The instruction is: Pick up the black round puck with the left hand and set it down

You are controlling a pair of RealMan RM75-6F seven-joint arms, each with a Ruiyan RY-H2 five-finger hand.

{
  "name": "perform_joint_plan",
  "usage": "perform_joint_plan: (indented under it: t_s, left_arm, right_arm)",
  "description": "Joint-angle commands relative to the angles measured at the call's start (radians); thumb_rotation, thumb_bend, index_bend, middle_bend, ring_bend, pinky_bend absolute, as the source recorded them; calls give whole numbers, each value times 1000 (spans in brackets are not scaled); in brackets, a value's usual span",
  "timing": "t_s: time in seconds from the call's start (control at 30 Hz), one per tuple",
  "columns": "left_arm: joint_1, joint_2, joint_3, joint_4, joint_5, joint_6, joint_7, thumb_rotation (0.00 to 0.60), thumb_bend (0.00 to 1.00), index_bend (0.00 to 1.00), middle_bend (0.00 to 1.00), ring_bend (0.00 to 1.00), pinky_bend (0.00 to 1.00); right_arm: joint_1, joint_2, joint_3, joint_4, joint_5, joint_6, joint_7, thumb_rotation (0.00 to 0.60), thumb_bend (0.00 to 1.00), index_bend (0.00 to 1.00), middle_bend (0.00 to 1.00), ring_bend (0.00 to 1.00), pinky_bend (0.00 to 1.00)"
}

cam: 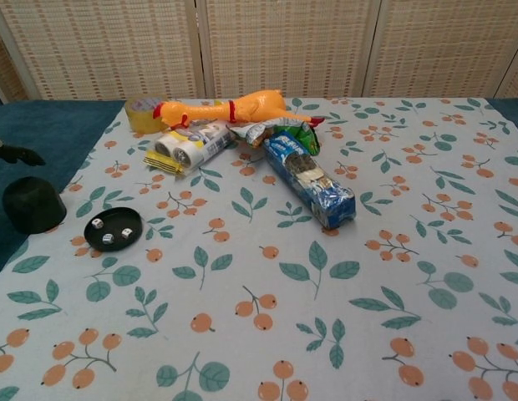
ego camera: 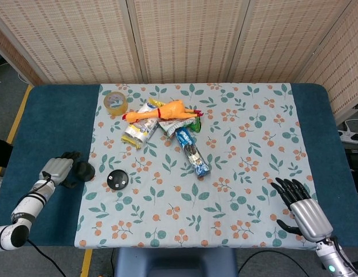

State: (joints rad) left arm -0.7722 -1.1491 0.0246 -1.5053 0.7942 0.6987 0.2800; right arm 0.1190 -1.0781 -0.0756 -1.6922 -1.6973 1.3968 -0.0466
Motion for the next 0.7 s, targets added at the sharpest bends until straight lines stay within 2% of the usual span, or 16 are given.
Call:
perform_joint_plan:
  t_s: [0.03, 0.17, 0.23, 0.33, 0.37, 0.43, 0.5, 0.57, 0.63, 0.7]
  left_arm:
    - [8, 5, -6, -10, 24, 14, -12, 600, 302, 0, 0, 0, 229]
    - [25, 30, -24, -49, 62, 50, -39, 600, 301, 0, 0, 0, 231]
    - [63, 65, -44, -112, 145, 137, -80, 600, 302, 0, 0, 0, 231]
    - [187, 106, -51, -242, 347, 367, -206, 600, 307, 0, 0, 0, 217]
    - [256, 112, -30, -304, 445, 467, -284, 600, 308, 0, 0, 0, 214]
    - [363, 111, 40, -352, 620, 611, -370, 600, 308, 0, 0, 0, 211]
    - [472, 61, 104, -302, 764, 775, -340, 600, 308, 0, 0, 0, 180]
    - [580, -35, 133, -182, 843, 928, -249, 600, 306, 0, 0, 0, 115]
    - [648, -108, 143, -75, 876, 1010, -209, 600, 303, 0, 0, 0, 61]
    - [675, -139, 139, -11, 875, 1033, -234, 600, 303, 0, 0, 0, 28]
  right_arm:
    - [1, 0, 0, 1, 0, -1, 0, 600, 114, 0, 0, 0, 0]
    - [1, 0, 0, 2, 0, -1, 2, 600, 114, 0, 0, 0, 0]
    - [1, 0, 1, 2, 2, -1, 1, 600, 113, 0, 0, 0, 0]
    - [-1, -3, 3, 4, 3, 5, -6, 600, 113, 0, 0, 0, 0]
    - [-2, -5, 3, 5, 2, 6, -11, 600, 113, 0, 0, 0, 0]
    - [-4, -9, 3, 4, 4, 6, -22, 600, 113, 0, 0, 0, 0]
    - [-3, -12, 0, 1, 8, -3, -35, 600, 114, 0, 0, 0, 0]
    - [-2, -14, -3, -2, 5, -9, -43, 600, 113, 0, 0, 0, 0]
    - [-2, -16, -3, 0, 5, -8, -43, 600, 113, 0, 0, 0, 0]
    - [-3, -16, -1, 2, 5, -4, -42, 600, 114, 0, 0, 0, 0]
